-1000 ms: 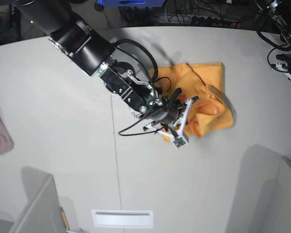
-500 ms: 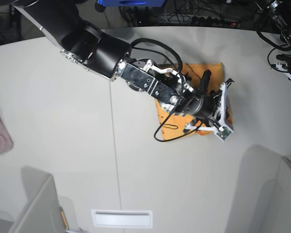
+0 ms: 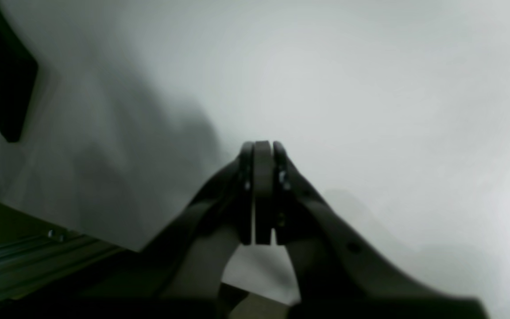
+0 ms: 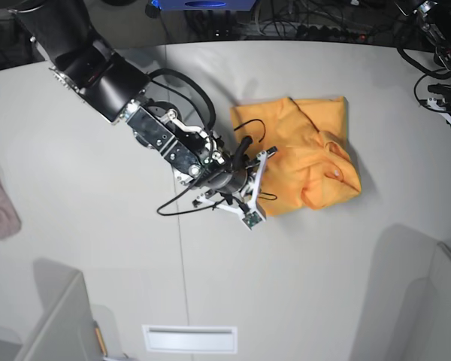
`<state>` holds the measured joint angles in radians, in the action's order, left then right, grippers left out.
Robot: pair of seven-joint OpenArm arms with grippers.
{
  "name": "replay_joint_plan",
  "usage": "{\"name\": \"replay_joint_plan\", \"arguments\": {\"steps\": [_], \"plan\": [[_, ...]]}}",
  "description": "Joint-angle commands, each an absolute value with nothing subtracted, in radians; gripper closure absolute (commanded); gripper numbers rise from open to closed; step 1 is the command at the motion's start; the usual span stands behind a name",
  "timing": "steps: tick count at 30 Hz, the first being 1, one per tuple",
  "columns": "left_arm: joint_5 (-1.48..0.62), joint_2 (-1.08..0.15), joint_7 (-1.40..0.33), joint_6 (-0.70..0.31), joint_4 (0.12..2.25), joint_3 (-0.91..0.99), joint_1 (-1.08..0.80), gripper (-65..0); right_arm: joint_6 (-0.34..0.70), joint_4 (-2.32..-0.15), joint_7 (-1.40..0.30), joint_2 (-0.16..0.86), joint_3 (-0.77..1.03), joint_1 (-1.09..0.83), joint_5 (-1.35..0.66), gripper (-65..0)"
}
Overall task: Fold the T-shirt properly
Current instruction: 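Withdraw the right gripper and move the left gripper to the bundle edge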
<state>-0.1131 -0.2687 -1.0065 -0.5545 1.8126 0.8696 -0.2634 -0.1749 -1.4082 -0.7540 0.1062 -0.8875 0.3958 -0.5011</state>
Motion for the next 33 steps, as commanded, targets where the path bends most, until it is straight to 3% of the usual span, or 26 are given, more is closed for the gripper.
{"name": "replay_joint_plan", "arguments": {"steps": [1,21,33], "plan": [[-0.114,-0.286,-0.992,-0.553,1.830,0.874,-0.260,0.0,-0.171,-1.408,-0.734,0.093,-0.881,0.415,-0.506,0.0],[-0.114,-0.288,-0.992,-0.553,1.830,0.880,-0.260,0.0,-0.171,-1.445,-0.743,0.015,-0.892,0.351,-0.504,0.0],[-0.114,-0.292,-0.992,-0.553,1.868,0.881,-0.260,0.0,-0.171,-1.446,-0.743,-0.120,-1.113,0.346,-0.504,0.0]]}}
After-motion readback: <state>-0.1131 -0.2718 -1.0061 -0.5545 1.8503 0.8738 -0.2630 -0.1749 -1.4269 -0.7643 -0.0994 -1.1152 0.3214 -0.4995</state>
